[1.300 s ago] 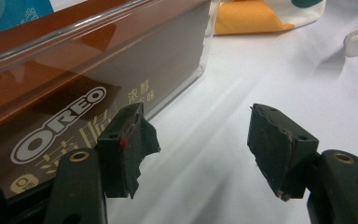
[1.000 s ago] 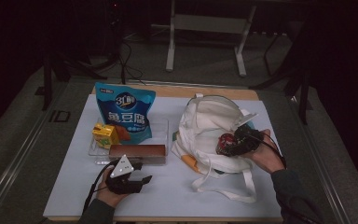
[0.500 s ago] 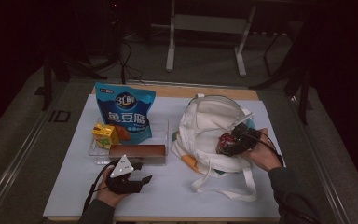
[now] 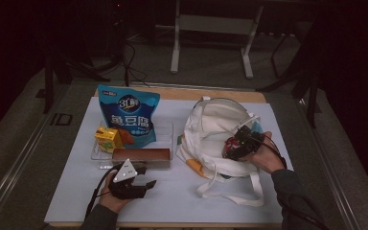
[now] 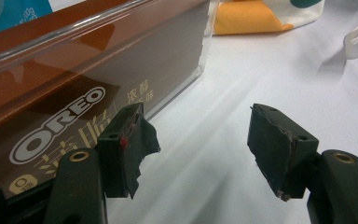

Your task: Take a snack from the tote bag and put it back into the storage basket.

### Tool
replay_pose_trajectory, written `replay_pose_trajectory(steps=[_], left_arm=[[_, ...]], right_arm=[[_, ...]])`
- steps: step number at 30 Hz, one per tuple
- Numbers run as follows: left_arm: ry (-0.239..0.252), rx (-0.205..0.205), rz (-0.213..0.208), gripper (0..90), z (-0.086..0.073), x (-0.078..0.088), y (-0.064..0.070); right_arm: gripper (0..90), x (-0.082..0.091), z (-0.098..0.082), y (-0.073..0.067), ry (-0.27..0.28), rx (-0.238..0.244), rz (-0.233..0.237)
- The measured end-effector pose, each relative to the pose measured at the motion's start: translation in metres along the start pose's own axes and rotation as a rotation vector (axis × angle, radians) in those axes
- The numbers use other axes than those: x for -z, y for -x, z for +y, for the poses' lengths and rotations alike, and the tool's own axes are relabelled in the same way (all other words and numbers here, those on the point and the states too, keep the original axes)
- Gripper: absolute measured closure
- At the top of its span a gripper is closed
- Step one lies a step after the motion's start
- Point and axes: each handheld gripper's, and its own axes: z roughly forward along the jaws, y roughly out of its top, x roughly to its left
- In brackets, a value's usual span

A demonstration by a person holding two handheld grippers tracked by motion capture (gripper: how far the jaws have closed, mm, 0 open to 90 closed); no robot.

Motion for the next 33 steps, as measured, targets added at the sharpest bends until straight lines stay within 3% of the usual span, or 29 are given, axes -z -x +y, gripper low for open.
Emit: replay_pose_trajectory(steps=[8,33], left_arm=[[0.000,0.000,0.000,37.3,0.0000,0.0000,0.0000],[0.000,0.001,0.001,37.3,0.0000,0.0000,-0.0001]], right_arm=[[24.2,0.0005,0.0016,-0.0002,-0.014,-0.003,-0.002],[24.9,0.0087,0.0002,-0.0029,0.027,-0.006,-0.004]])
